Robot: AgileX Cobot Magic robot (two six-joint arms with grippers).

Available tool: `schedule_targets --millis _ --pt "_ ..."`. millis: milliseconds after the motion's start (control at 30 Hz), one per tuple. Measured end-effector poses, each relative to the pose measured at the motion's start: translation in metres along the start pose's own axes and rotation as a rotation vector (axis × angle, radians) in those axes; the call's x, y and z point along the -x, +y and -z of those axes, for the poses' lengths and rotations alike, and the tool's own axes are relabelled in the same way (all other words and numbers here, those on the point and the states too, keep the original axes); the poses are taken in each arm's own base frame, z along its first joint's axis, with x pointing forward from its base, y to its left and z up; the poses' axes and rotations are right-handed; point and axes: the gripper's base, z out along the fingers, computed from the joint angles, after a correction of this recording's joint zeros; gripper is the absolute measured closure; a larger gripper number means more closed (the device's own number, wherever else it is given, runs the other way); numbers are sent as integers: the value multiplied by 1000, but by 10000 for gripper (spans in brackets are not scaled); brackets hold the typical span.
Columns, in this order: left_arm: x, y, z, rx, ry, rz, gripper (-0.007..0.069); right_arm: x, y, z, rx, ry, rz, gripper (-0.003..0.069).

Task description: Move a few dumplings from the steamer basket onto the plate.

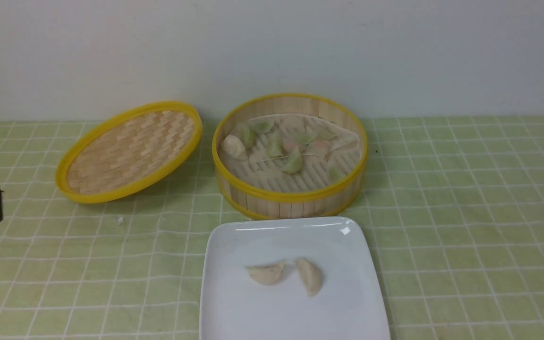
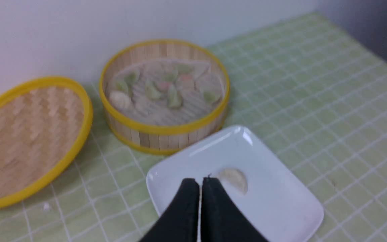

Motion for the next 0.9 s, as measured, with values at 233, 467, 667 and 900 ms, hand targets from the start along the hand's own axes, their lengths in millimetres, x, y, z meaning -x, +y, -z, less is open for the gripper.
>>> schedule_targets --millis 233,467,667,900 --pt "-35 4 17 -19 -166 27 631 0 0 0 0 0 0 673" --pt "-47 6 11 -14 -139 20 631 0 0 0 0 0 0 673" --pt "-50 8 11 7 -124 -44 631 0 0 0 0 0 0 673" --pt "-56 10 6 31 -110 -71 631 0 0 0 0 0 0 673"
